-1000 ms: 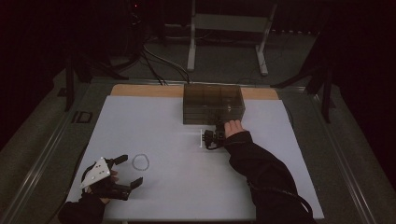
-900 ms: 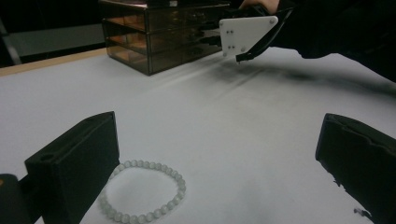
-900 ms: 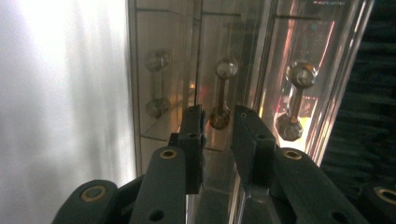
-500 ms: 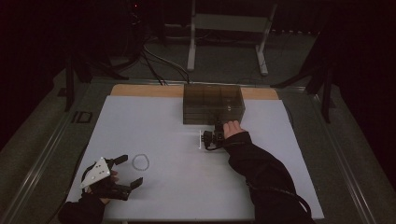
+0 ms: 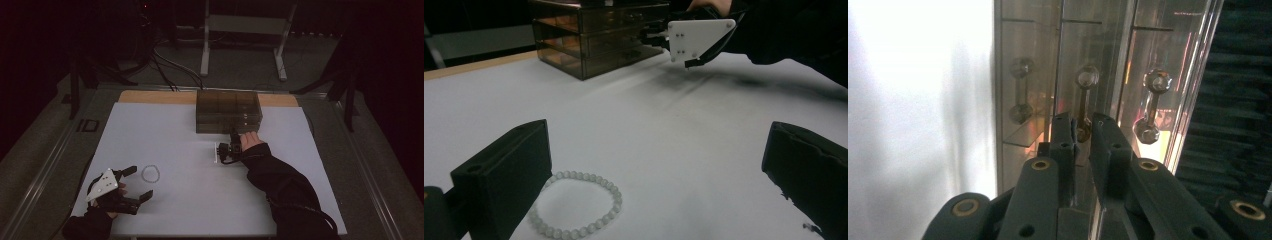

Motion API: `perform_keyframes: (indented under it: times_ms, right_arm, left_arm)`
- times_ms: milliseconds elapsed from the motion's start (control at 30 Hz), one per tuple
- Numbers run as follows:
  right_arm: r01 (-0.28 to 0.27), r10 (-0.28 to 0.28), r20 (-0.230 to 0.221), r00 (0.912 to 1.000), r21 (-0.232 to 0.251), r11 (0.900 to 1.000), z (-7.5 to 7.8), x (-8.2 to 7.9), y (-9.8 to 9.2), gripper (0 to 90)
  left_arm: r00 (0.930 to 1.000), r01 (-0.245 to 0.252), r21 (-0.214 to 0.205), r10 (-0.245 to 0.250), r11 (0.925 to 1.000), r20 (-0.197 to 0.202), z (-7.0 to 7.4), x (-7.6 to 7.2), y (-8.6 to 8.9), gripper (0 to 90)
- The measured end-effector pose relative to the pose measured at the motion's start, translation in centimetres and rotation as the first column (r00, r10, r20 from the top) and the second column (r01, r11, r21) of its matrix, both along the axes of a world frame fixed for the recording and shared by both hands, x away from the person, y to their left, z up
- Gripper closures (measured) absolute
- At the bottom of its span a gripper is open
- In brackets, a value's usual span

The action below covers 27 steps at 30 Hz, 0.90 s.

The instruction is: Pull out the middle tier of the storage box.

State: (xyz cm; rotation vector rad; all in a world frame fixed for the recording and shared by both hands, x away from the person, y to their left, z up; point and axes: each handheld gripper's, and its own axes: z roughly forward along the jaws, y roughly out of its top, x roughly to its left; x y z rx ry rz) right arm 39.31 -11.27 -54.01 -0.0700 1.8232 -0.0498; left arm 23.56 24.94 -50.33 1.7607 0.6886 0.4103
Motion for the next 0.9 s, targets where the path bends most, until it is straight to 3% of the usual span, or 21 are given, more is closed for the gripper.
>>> perform_keyframes:
  times_ms: [900]
  right_arm:
    - [-0.026, 0.027, -0.021, 0.9994, 0.02, 0.9995, 0.2, -1.1, -0.5, 81.2]
  left_arm:
    - [1.0, -0.006, 0.0, 0.006, 1.0, 0.002, 0.0, 0.0, 0.0, 1.1]
